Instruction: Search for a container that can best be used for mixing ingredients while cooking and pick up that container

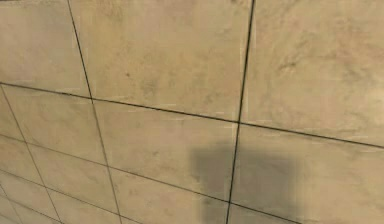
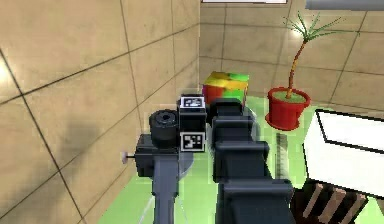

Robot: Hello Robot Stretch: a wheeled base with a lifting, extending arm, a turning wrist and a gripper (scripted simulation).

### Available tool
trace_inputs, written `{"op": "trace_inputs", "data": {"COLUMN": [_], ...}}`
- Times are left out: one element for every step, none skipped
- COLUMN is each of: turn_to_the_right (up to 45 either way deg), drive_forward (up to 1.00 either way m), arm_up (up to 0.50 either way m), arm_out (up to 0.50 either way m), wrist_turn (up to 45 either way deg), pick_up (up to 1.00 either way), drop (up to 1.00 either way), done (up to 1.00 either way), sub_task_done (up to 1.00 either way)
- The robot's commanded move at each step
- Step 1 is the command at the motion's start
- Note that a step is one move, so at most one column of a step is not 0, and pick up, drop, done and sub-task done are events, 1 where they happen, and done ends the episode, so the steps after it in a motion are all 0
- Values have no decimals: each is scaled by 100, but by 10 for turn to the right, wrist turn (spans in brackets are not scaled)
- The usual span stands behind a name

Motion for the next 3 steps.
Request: {"op": "trace_inputs", "data": {"turn_to_the_right": [0,0,0], "drive_forward": [0,0,0], "arm_up": [0,0,0], "arm_out": [0,0,0], "wrist_turn": [450,450,450], "pick_up": [0,0,0], "drop": [0,0,0], "done": [0,0,0], "sub_task_done": [0,0,0]}}
